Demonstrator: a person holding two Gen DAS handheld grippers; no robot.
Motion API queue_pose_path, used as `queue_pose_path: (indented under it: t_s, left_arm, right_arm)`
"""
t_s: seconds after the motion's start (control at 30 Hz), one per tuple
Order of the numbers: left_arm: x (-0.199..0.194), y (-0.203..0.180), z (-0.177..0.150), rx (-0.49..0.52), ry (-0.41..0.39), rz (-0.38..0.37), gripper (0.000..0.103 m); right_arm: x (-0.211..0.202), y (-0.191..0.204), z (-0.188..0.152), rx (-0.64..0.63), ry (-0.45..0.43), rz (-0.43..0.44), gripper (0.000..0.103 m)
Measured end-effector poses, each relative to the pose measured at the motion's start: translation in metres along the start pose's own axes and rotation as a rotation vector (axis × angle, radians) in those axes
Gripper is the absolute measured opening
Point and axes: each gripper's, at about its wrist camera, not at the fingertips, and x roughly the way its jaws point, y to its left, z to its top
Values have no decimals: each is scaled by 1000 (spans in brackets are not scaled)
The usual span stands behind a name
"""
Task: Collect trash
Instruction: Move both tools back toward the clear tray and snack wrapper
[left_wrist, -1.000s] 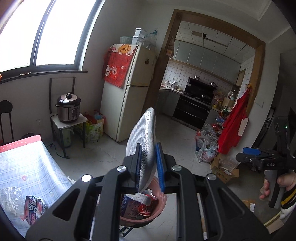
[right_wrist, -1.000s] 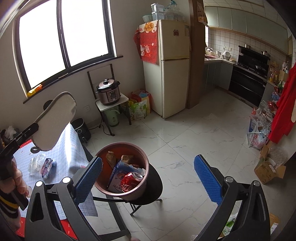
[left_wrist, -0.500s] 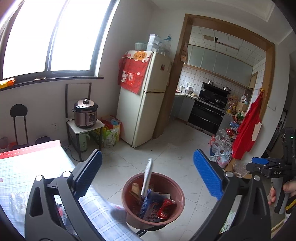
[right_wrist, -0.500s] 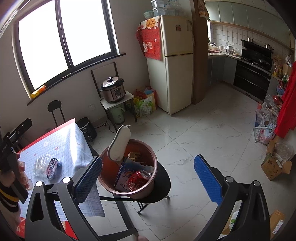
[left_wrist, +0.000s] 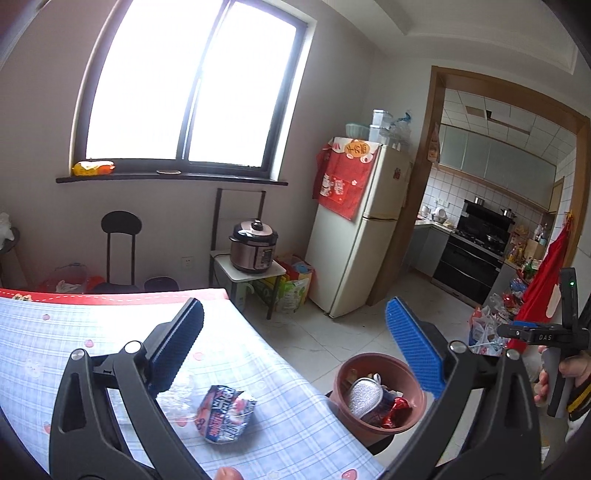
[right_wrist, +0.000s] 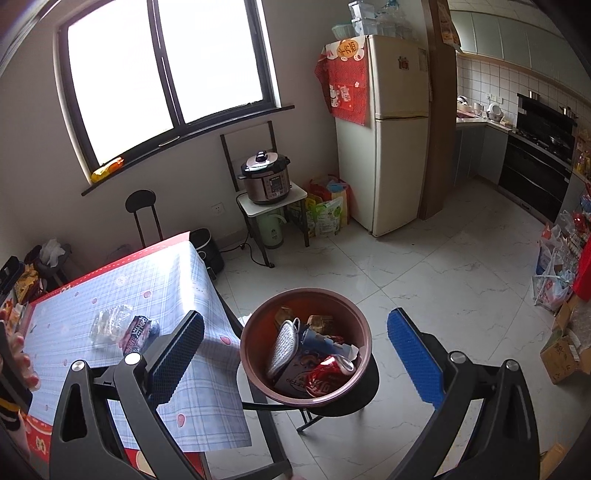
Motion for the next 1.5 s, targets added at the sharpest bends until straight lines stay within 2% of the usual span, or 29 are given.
queue_pose_path:
  t_s: [0.2, 0.47, 0.6, 0.73, 0.9, 1.0, 1.1, 1.23, 1.4, 1.5]
  left_arm:
    - [-57, 58, 0, -8, -19, 141, 97]
    - [-122, 139, -22, -64, -18, 347, 97]
    - [-143, 177, -34, -115, -8, 396, 97]
    - [-156, 209, -47, -169, 7, 395, 97]
    - [-157, 245, -65, -202, 52, 439, 97]
    - [-152, 262, -73, -184, 60, 450, 97]
    - [-137, 277, -81, -159, 94, 435, 97]
    - [-99, 279, -93, -72, 172, 362, 97]
    - [-27, 256, -115, 115, 282, 230, 97]
    - [18, 238, -134, 208, 331, 166, 97]
  right_arm:
    - [21, 40, -4, -20, 30, 56, 97]
    - [58, 109, -15, -66, 89, 128, 97]
    - [74, 147, -24, -101, 82, 160, 97]
    - [94, 181, -34, -151, 72, 167, 97]
    - [134, 221, -52, -157, 141, 205, 97]
    - [167, 244, -68, -147, 207, 244, 97]
    - [200, 267, -86, -119, 263, 263, 97]
    - [230, 290, -104, -110, 315, 234, 97]
    - [240, 304, -112, -133, 334, 230, 97]
    - [245, 297, -110, -112, 345, 224, 96]
